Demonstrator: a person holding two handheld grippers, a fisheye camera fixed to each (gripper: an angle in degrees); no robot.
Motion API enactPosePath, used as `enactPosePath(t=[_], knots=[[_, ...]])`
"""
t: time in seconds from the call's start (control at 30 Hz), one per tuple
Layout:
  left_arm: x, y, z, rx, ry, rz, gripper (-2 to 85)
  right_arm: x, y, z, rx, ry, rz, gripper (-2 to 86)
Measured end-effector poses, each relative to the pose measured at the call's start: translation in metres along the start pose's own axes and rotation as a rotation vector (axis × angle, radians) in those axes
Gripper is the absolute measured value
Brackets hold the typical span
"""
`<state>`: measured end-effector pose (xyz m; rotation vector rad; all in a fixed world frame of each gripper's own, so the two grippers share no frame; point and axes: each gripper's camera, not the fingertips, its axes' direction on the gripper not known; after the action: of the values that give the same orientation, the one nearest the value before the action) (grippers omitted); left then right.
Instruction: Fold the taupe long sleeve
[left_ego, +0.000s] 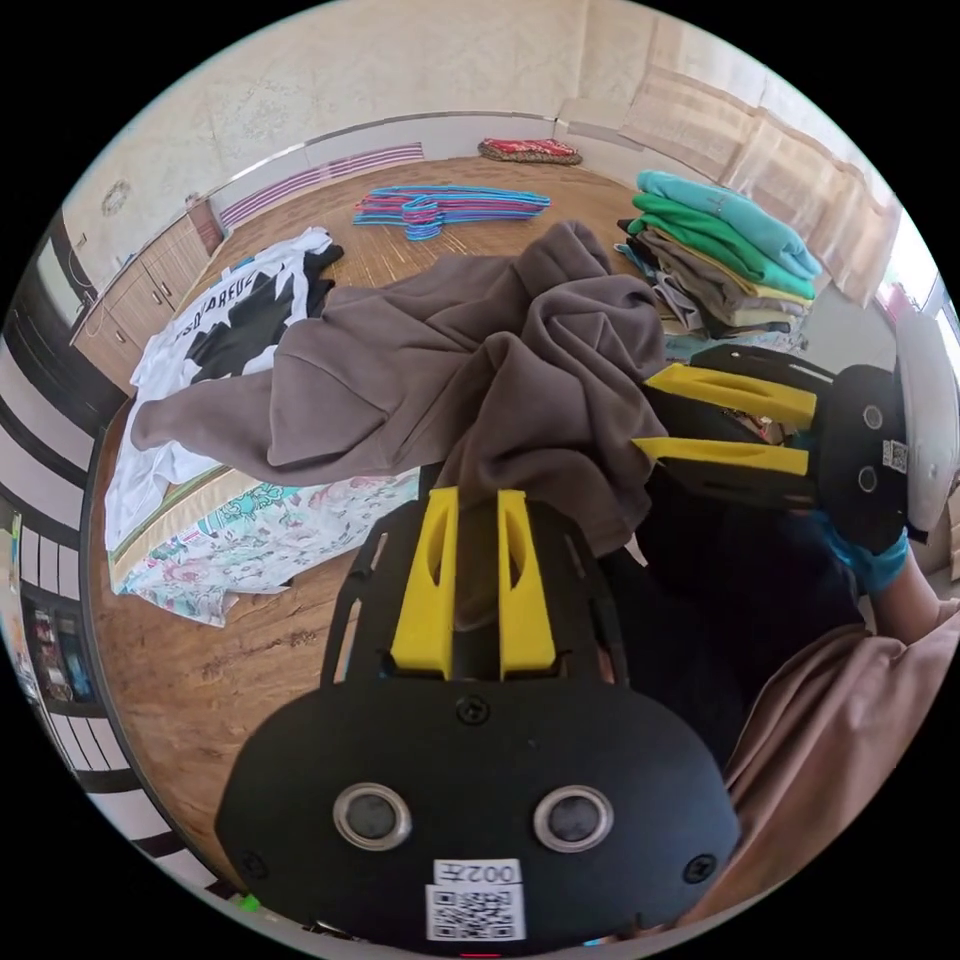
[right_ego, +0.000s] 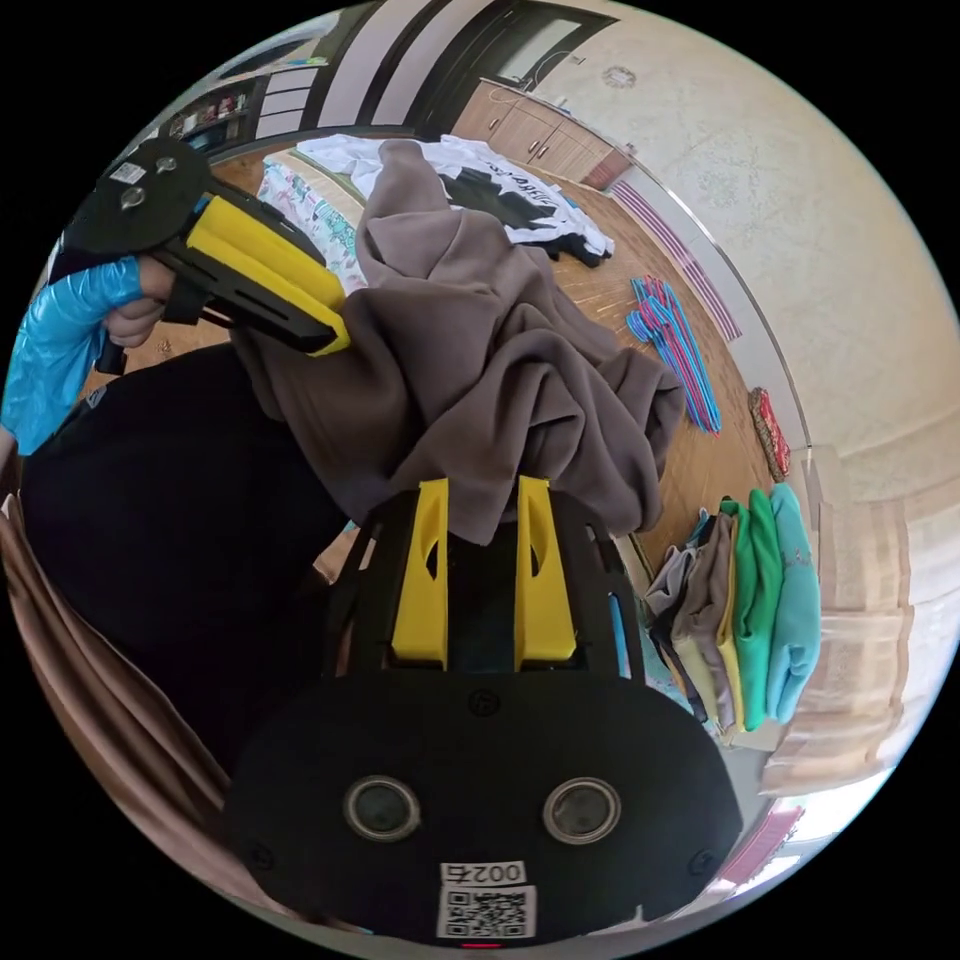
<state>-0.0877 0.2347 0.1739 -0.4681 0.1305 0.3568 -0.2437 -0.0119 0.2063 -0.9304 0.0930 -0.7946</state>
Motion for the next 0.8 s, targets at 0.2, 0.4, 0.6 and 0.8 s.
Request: enactPosePath(t=[0.2, 0.4, 0.6, 0.8], knots=[[0.003, 0.033, -0.023, 0.042, -0.034, -0.003, -0.9, -0.001, 0.019, 0.009, 0.029, -0.088, -0.018, 4.6], [-0.003, 0.078, -0.079, 0.108, 0.032, 0.006, -1.0, 0.016, 0.053, -0.007, 0.112, -0.173, 0.048, 0.3], [-0.005, 0.126, -0.117, 0.1, -0.002, 0.002, -1.0, 0.016, 0.088, -0.03, 0.228, -0.264, 0.018, 7.4], [-0.007, 0.167, -0.112, 0.085, -0.003, -0.059, -1.0, 0.009, 0.095, -0.017, 0.221, -0.339, 0.029, 10.6]])
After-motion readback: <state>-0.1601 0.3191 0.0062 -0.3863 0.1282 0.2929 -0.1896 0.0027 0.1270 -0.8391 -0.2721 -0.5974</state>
